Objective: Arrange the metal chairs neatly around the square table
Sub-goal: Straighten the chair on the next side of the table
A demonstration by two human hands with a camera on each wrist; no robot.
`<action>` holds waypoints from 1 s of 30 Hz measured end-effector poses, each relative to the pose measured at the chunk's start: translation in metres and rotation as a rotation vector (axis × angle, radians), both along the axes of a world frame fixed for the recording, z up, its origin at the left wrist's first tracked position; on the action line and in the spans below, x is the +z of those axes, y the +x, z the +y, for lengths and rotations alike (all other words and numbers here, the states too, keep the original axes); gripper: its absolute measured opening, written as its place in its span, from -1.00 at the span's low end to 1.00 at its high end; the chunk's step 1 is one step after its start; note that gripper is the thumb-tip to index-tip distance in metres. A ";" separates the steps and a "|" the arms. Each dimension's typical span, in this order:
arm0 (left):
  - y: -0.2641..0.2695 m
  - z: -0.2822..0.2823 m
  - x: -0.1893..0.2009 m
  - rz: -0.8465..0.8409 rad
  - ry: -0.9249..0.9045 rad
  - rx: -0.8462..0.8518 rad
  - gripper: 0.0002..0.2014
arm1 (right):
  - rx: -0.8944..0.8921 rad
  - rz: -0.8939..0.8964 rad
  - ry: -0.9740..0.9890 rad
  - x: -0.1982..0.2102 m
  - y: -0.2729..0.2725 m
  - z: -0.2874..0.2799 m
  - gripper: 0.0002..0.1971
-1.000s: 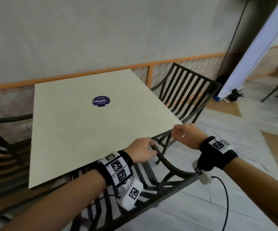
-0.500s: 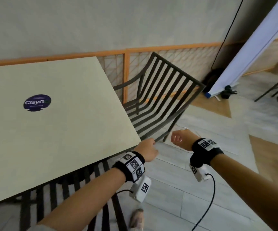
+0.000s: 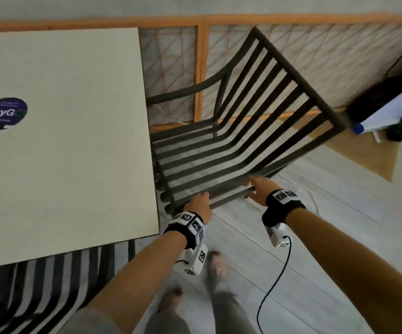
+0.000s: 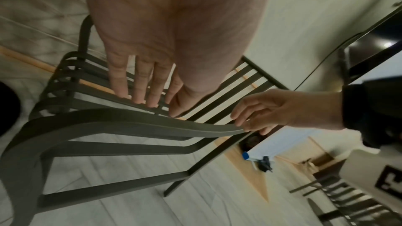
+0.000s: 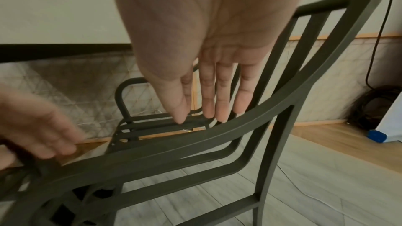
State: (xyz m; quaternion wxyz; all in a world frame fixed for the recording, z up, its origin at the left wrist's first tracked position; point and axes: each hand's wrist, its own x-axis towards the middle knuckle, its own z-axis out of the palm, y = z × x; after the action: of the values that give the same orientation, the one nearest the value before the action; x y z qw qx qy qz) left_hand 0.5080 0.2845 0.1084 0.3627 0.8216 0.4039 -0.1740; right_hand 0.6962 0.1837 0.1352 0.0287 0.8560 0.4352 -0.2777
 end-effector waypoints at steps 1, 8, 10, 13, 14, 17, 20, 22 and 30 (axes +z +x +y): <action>0.013 -0.002 -0.008 0.011 0.010 0.009 -0.50 | 0.011 0.009 -0.003 -0.008 0.017 0.003 -0.65; 0.083 -0.007 -0.047 0.061 0.116 -0.058 -0.49 | 0.163 -0.155 -0.036 -0.043 0.089 0.013 -0.61; 0.094 -0.006 -0.060 0.100 0.113 -0.061 -0.51 | 0.220 -0.246 -0.015 -0.055 0.103 0.010 -0.56; 0.098 0.003 -0.075 0.121 0.096 -0.070 -0.58 | 0.313 -0.372 -0.069 -0.063 0.124 0.004 -0.51; 0.097 0.007 -0.078 0.127 0.076 -0.092 -0.60 | 0.341 -0.394 -0.092 -0.065 0.129 0.002 -0.51; 0.083 0.020 -0.080 0.153 0.064 -0.142 -0.56 | 0.432 -0.422 -0.113 -0.068 0.130 0.002 -0.51; 0.063 0.036 -0.079 0.212 0.098 -0.119 -0.51 | 0.450 -0.398 -0.103 -0.068 0.105 0.013 -0.52; 0.053 0.050 -0.077 0.233 0.125 -0.084 -0.51 | 0.435 -0.386 -0.070 -0.069 0.090 0.023 -0.53; 0.034 0.061 -0.071 0.237 0.210 0.187 -0.42 | 0.334 -0.324 -0.020 -0.073 0.052 0.042 -0.58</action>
State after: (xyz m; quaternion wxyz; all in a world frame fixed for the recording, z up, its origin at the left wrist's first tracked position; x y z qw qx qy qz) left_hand 0.5421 0.3451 0.0373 0.2392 0.7876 0.5345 -0.1919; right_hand 0.7483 0.2253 0.0623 0.1523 0.8052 0.5575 -0.1327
